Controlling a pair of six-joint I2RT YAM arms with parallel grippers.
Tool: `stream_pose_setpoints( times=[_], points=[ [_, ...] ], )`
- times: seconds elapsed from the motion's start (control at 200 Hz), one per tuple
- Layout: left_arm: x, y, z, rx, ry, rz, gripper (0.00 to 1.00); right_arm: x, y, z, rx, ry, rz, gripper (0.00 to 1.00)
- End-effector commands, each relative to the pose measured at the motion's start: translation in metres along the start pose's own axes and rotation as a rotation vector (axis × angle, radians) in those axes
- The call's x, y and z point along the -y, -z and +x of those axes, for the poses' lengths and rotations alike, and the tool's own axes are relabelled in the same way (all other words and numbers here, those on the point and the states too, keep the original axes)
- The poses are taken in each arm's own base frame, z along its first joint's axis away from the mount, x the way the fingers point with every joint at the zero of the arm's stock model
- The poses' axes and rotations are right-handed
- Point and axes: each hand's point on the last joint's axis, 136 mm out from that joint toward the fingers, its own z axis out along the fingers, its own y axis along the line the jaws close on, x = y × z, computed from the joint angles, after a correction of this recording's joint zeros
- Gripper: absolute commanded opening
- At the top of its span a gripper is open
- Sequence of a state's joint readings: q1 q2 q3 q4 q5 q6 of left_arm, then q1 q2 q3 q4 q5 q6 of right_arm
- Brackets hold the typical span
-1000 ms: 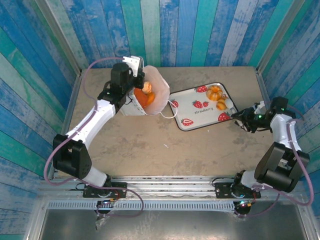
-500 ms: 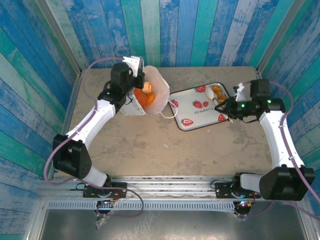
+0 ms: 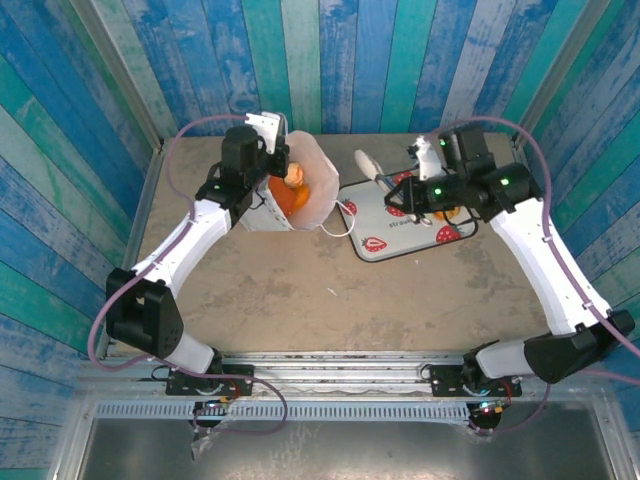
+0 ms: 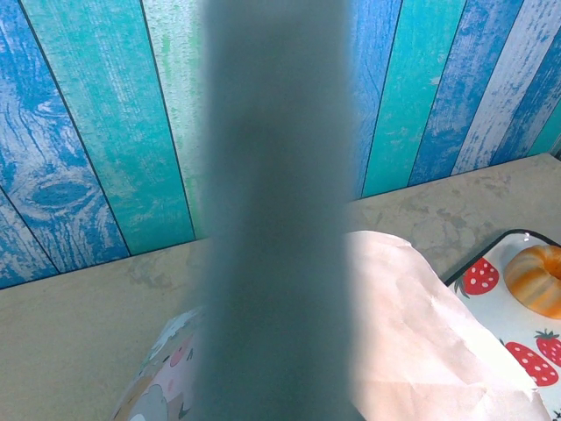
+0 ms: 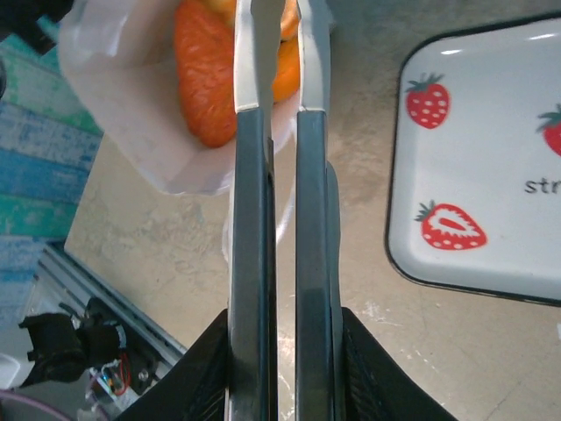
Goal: Take the fake bread out of the paper bag
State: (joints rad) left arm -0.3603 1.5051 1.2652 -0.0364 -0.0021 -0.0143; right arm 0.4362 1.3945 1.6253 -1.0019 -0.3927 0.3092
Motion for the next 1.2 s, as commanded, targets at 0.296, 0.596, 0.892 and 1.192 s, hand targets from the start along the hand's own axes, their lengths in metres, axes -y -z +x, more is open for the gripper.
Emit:
stream_pose_setpoints(
  times=[0.296, 0.596, 0.892, 1.192],
  points=[
    [0.008, 0.001, 0.003, 0.045, -0.041, 0.041, 0.00, -0.052, -0.055, 0.014, -0.189, 0.104, 0.027, 0.31],
    [0.020, 0.011, 0.010, 0.070, -0.091, 0.110, 0.00, -0.051, -0.102, 0.020, -0.259, 0.086, 0.094, 0.32],
    [0.021, 0.013, 0.018, 0.043, -0.121, 0.118, 0.00, -0.051, -0.123, 0.030, -0.316, 0.068, 0.070, 0.33],
    [0.026, 0.015, 0.015, 0.046, -0.115, 0.145, 0.00, -0.057, -0.145, 0.031, -0.307, 0.044, 0.005, 0.39]
  ],
)
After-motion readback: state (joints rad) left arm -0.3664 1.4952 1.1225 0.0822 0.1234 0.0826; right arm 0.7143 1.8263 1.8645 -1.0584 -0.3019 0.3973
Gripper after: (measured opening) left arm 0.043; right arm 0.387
